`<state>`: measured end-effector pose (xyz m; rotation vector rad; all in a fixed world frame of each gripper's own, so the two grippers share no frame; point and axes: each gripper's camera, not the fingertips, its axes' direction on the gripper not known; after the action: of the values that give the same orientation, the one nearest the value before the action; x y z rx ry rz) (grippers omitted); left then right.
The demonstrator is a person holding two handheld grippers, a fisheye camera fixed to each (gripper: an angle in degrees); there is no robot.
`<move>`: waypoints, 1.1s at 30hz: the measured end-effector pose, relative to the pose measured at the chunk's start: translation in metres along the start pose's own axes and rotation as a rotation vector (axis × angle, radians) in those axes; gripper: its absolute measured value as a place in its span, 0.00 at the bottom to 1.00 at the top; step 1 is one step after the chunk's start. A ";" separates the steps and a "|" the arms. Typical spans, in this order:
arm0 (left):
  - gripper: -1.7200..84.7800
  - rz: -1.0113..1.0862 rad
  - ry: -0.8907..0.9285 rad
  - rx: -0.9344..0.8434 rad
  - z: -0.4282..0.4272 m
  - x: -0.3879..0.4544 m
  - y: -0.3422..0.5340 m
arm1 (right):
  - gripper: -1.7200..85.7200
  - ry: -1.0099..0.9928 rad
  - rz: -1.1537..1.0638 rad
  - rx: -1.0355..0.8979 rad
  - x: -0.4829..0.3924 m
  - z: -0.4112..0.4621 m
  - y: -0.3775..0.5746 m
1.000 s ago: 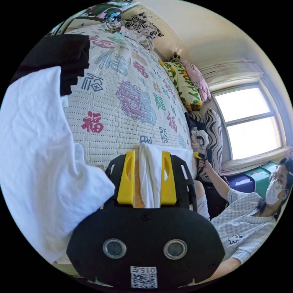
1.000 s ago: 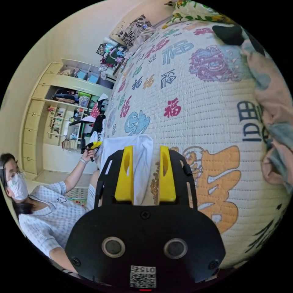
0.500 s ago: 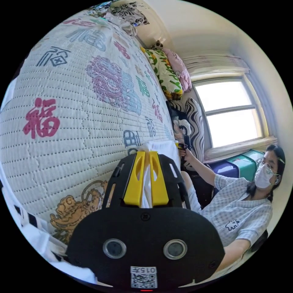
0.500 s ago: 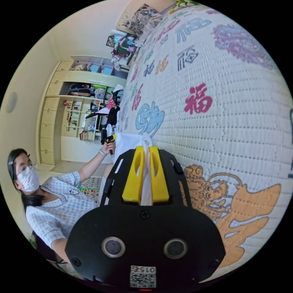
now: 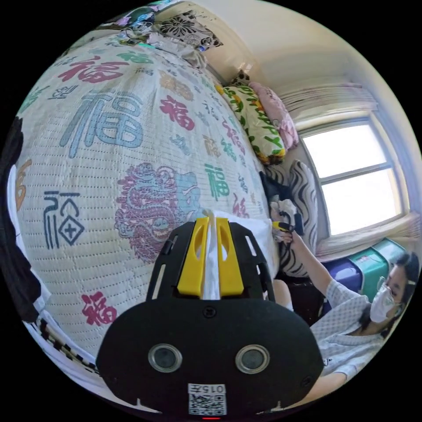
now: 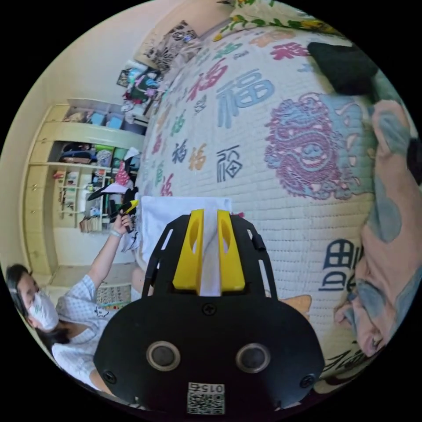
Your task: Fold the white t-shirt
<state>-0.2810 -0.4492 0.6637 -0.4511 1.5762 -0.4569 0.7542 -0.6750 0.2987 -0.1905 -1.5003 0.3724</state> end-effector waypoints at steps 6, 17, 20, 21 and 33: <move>0.10 0.054 0.027 0.061 -0.015 0.017 0.069 | 0.14 -0.134 -0.012 0.026 -0.002 0.000 0.064; 0.12 -0.142 -0.107 -0.195 0.031 0.007 0.228 | 0.12 -0.010 -0.034 -0.401 -0.028 0.113 0.187; 0.04 -0.162 -0.134 -0.246 0.048 0.005 0.228 | 0.05 0.053 -0.017 -0.457 -0.032 0.130 0.183; 0.03 -0.173 -0.117 -0.279 0.055 0.003 0.231 | 0.04 0.063 -0.004 -0.461 -0.032 0.132 0.183; 0.03 -0.106 -0.132 -0.145 0.043 0.022 0.307 | 0.02 0.224 -0.036 -0.374 -0.061 0.160 0.231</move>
<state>-0.2431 -0.2047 0.4764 -0.6655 1.4671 -0.3871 0.5650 -0.4988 0.1717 -0.4845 -1.3388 0.0349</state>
